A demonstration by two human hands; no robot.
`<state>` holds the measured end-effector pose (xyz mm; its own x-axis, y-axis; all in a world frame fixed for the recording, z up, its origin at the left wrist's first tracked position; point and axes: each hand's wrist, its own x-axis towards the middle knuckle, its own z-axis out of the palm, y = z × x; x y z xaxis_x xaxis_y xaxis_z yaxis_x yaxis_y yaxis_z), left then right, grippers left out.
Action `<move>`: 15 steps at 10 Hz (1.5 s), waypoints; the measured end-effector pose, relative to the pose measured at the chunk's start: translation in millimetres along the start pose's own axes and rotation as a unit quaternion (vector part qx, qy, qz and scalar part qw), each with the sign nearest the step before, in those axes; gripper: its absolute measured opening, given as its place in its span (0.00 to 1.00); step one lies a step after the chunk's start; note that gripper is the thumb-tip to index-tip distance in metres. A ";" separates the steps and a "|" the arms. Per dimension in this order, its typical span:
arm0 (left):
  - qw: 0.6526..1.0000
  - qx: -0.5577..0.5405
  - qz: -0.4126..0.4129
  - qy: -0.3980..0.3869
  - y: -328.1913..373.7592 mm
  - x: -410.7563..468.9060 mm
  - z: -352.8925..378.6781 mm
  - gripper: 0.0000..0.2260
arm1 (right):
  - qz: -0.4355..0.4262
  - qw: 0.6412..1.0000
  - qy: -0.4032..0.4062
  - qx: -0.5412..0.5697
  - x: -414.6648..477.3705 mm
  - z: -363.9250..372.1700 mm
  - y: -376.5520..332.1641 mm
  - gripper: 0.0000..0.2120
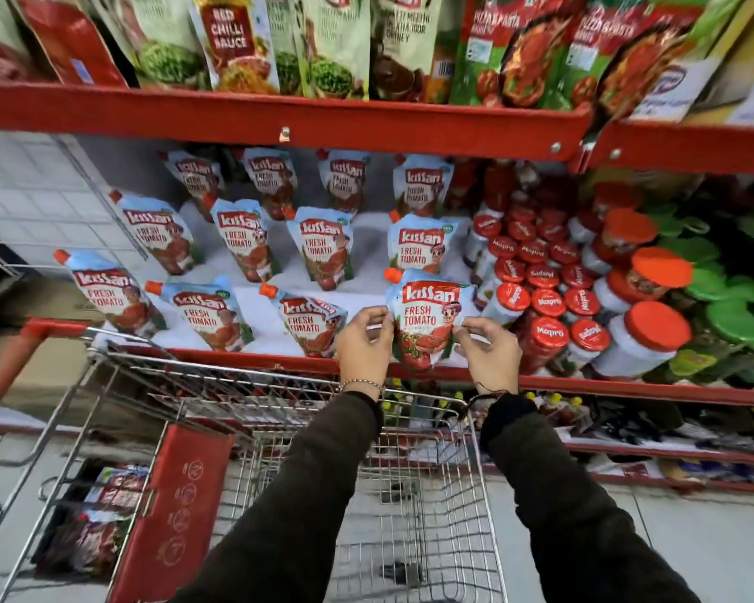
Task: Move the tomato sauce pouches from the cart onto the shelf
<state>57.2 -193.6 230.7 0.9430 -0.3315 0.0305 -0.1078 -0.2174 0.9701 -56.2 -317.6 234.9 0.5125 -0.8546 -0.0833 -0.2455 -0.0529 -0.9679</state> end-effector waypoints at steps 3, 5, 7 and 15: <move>0.996 0.083 0.011 0.002 -16.1 26.0 15.0 0.05 | -0.001 0.999 -0.043 -0.015 32.4 15.4 22.3 0.03; 0.997 0.076 0.005 0.009 -22.0 15.7 13.7 0.06 | 0.017 0.999 -0.031 -0.012 28.1 16.7 39.1 0.12; 0.998 0.064 0.005 -0.007 -21.7 12.3 10.9 0.07 | 0.005 0.999 -0.032 -0.042 27.0 16.2 36.9 0.08; 0.966 0.021 0.257 0.004 81.2 -30.7 -40.1 0.12 | -0.218 0.970 0.096 0.040 -34.2 -63.3 -86.7 0.12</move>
